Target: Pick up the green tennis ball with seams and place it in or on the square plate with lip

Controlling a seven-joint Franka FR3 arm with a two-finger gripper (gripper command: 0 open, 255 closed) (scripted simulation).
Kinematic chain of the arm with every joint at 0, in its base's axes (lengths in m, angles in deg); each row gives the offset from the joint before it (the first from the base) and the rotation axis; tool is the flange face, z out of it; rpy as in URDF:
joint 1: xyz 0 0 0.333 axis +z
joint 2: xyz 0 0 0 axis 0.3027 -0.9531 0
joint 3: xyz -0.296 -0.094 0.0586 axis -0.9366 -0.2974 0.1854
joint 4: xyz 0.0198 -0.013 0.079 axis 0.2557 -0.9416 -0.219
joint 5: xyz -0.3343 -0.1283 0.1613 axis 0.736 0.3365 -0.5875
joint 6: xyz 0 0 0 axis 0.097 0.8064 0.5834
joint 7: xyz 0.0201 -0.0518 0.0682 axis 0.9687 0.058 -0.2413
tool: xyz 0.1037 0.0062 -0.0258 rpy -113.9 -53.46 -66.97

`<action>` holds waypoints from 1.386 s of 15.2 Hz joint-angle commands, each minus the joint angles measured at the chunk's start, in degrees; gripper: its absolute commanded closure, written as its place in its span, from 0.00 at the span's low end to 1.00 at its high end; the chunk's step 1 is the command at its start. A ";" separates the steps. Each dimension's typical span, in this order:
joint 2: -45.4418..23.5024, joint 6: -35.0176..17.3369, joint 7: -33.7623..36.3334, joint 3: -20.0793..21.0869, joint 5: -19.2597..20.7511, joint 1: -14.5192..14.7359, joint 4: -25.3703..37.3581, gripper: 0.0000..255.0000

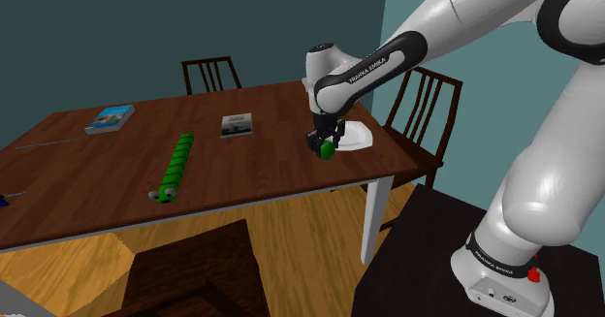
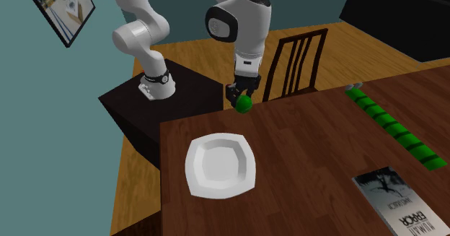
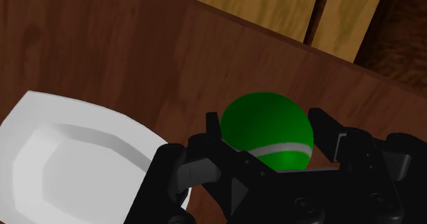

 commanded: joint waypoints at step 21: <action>-9.67 7.25 -21.61 -9.96 -1.19 -10.65 18.17 1.00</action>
